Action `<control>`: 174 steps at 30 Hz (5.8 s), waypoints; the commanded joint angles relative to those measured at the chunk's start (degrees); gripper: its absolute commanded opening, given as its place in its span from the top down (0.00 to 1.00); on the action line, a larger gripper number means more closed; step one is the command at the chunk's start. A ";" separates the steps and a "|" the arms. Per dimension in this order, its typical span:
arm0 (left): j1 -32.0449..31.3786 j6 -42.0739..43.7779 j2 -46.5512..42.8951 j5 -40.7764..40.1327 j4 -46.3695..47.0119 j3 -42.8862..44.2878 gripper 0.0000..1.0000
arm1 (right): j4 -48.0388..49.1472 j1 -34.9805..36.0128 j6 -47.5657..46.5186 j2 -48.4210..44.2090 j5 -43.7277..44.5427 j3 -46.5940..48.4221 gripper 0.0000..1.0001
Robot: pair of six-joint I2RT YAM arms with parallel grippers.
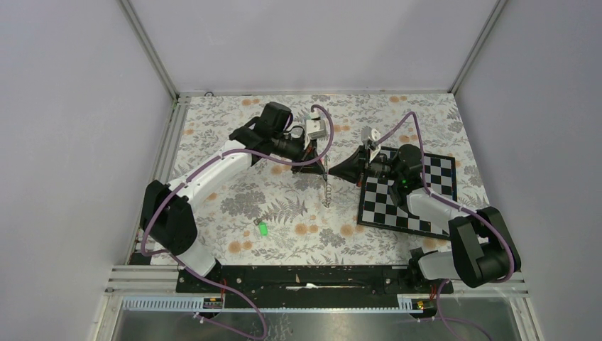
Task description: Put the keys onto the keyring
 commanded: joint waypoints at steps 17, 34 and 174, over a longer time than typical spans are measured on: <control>-1.23 -5.37 0.41 3.41 10.25 -0.80 0.87 | 5.14 0.37 4.66 -1.24 2.05 1.40 1.00; -0.46 -3.35 -0.74 3.35 8.19 -2.79 0.78 | 4.84 -0.77 4.54 -1.56 2.09 1.32 1.00; -2.11 18.06 -6.50 -0.46 -7.49 1.57 0.64 | 9.62 0.02 7.05 -1.71 -0.39 0.92 1.00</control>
